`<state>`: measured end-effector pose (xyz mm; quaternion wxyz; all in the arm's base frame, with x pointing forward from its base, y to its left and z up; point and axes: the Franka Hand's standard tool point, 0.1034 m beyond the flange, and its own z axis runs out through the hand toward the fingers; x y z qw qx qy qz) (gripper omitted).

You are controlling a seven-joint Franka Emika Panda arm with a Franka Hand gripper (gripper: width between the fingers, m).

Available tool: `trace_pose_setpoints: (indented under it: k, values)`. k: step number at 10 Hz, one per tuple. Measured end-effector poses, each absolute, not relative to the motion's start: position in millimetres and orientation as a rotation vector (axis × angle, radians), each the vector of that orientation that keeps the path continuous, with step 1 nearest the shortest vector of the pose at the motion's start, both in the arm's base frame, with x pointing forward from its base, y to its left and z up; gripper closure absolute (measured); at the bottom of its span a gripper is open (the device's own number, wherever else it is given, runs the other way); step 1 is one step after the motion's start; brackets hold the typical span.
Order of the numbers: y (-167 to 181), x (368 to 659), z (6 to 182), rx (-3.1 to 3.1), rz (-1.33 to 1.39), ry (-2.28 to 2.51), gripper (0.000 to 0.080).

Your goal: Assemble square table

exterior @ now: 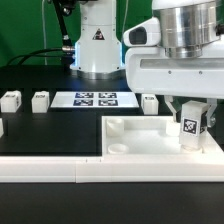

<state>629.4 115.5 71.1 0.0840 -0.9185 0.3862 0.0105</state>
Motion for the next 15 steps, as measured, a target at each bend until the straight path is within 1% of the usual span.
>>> trace_pose_setpoints:
  k: [3, 6, 8, 10, 11, 12, 13, 14, 15]
  values:
    - [115.4, 629.5, 70.9, -2.624, 0.055, 1.399, 0.0503]
    - [113.5, 631.4, 69.6, -2.083, 0.193, 2.026, 0.0503]
    - [113.3, 631.6, 68.8, -1.884, 0.244, 2.187, 0.0503]
    - [113.7, 631.5, 68.8, -1.93, 0.235, 2.143, 0.0503]
    - [114.6, 631.1, 68.9, -1.961, 0.231, 2.116, 0.0317]
    - [118.5, 630.3, 70.3, -2.187, 0.19, 1.884, 0.0207]
    - [122.2, 629.9, 70.6, -2.322, 0.167, 1.699, 0.0207]
    - [120.9, 630.0, 70.2, -2.352, 0.159, 1.658, 0.016]
    - [120.2, 630.1, 70.1, -2.417, 0.142, 1.556, 0.0153]
